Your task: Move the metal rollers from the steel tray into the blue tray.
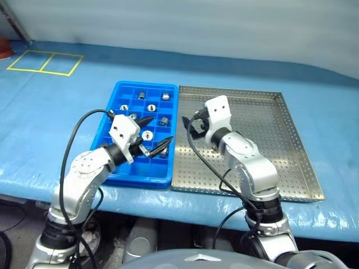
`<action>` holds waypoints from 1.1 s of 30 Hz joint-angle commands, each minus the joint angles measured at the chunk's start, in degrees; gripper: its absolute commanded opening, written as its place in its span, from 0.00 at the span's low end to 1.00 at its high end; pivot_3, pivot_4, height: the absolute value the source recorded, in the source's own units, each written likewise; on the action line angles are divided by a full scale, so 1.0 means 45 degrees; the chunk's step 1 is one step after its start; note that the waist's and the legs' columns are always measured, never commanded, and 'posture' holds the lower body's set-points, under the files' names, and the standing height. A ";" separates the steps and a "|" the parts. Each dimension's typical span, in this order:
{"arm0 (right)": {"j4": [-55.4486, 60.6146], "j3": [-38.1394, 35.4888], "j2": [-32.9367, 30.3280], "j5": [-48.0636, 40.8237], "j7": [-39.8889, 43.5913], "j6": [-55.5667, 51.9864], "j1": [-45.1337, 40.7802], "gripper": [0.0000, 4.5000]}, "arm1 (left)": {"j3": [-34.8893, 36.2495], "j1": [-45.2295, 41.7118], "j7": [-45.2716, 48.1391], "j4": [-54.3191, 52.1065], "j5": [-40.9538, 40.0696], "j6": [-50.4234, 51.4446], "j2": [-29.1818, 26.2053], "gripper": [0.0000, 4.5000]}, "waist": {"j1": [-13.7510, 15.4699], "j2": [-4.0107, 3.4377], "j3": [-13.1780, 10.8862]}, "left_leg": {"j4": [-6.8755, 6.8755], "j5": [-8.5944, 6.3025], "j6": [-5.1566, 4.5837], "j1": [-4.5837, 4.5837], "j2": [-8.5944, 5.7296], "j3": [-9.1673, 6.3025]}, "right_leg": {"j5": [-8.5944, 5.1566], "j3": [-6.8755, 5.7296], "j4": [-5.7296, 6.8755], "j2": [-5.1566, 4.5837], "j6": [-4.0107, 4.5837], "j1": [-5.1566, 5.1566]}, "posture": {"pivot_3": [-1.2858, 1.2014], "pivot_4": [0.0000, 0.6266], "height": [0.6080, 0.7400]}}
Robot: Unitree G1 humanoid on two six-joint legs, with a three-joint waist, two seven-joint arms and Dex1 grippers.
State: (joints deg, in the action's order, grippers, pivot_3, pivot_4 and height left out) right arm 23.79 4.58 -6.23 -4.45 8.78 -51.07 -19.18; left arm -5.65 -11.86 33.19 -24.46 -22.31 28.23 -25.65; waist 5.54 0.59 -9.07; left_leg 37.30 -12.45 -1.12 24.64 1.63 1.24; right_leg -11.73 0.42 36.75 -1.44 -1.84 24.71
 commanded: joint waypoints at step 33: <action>0.7379 0.1386 -0.0814 -0.0652 -0.0839 -0.1750 0.6268 1.00 | -0.3685 -0.7970 0.0943 1.4332 0.5181 -0.3060 0.5580 0.79 | -0.1653 0.0010 0.0004 | 0.0103 -0.0017 -0.0042 0.0003 -0.0007 -0.0002 | 0.0028 0.0067 0.0022 0.0013 -0.0063 -0.0020 | 0.49 0.24 1.00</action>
State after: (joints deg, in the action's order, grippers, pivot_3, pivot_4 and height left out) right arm 54.69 10.56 -10.10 -7.14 5.40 -59.35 9.30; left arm -23.00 -45.97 38.29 40.14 0.03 14.96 -1.10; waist -1.90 0.63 -9.05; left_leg 37.77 -12.53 -1.30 24.66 1.60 1.23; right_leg -11.60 0.73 36.85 -1.38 -2.13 24.62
